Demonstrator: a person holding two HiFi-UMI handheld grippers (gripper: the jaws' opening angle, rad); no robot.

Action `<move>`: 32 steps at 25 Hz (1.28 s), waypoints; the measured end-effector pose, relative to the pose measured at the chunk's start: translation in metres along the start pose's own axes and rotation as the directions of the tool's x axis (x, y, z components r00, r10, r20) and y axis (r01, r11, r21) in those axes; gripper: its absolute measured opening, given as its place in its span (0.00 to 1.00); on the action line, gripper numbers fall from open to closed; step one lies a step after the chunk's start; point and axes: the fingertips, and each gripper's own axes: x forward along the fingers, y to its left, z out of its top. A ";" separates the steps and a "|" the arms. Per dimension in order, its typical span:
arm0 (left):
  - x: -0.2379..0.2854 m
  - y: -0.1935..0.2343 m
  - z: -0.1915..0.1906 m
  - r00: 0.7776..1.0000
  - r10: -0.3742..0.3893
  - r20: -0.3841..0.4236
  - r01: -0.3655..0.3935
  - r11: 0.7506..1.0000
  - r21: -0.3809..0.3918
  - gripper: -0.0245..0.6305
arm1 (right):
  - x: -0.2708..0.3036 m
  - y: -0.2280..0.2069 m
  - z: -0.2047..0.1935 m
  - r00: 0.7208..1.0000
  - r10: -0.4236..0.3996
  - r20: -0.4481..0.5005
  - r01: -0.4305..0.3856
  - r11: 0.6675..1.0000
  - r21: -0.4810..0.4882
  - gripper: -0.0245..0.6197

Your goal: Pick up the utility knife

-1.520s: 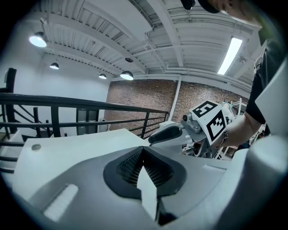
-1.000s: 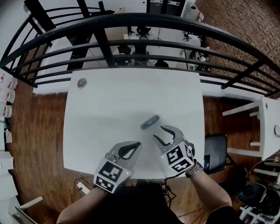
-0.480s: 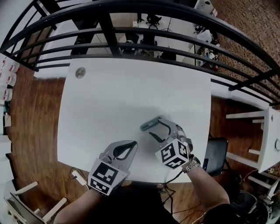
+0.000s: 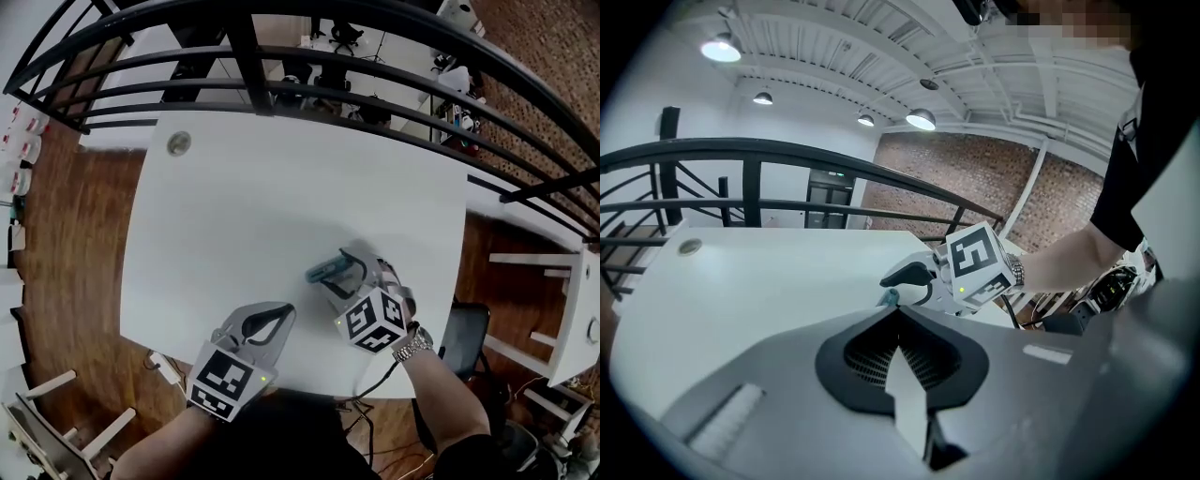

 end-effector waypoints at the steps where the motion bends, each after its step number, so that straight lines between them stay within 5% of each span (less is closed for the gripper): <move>1: 0.001 0.000 -0.001 1.000 -0.001 -0.003 0.001 1.000 -0.002 0.04 | 0.002 -0.001 -0.001 1.000 0.012 -0.005 -0.012 1.000 0.002 0.47; 9: 0.001 0.001 -0.003 1.000 -0.002 -0.009 0.002 1.000 -0.010 0.04 | 0.005 0.004 -0.004 0.999 0.051 -0.015 -0.051 0.999 0.019 0.46; 16: -0.001 0.002 -0.003 1.000 0.000 -0.011 0.000 1.000 -0.007 0.04 | 0.005 0.015 -0.004 0.997 0.071 -0.016 -0.071 0.997 0.009 0.30; 32: -0.011 -0.010 -0.003 1.000 0.010 0.008 -0.011 1.000 0.010 0.05 | -0.002 0.022 -0.007 0.999 0.020 -0.024 -0.018 0.994 0.109 0.23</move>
